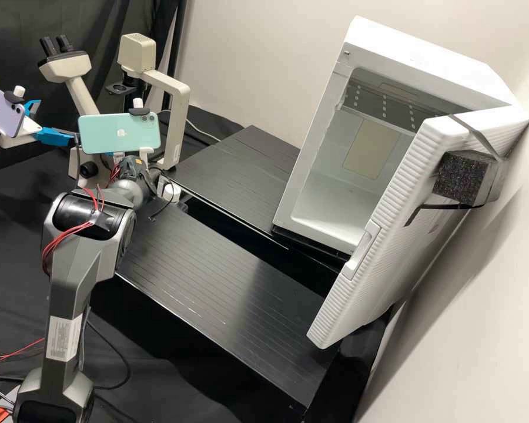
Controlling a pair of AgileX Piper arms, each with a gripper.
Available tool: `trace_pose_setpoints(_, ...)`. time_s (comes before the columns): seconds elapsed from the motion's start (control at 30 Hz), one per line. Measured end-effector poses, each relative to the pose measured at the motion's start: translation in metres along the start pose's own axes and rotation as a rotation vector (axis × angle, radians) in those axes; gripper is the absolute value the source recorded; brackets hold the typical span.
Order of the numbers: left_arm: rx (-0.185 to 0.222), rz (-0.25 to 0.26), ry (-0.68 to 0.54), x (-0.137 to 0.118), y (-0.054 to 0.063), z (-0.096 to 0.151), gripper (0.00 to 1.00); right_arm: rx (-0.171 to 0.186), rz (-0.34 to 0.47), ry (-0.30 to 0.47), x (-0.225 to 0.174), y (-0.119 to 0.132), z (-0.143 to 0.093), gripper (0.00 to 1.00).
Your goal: Take out the petri dish and place it under the microscope.
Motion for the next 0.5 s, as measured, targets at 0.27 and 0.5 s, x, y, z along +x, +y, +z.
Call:
trace_pose_setpoints(0.27,0.000,0.000,0.000,0.000,0.000,0.000,1.00,-0.079,0.046,0.060,-0.007,0.026,-0.015,0.00)
trace_pose_setpoints(0.5,0.000,0.002,0.000,0.000,0.000,0.000,1.00,-0.105,-0.004,0.045,0.024,0.012,-0.027,0.00)
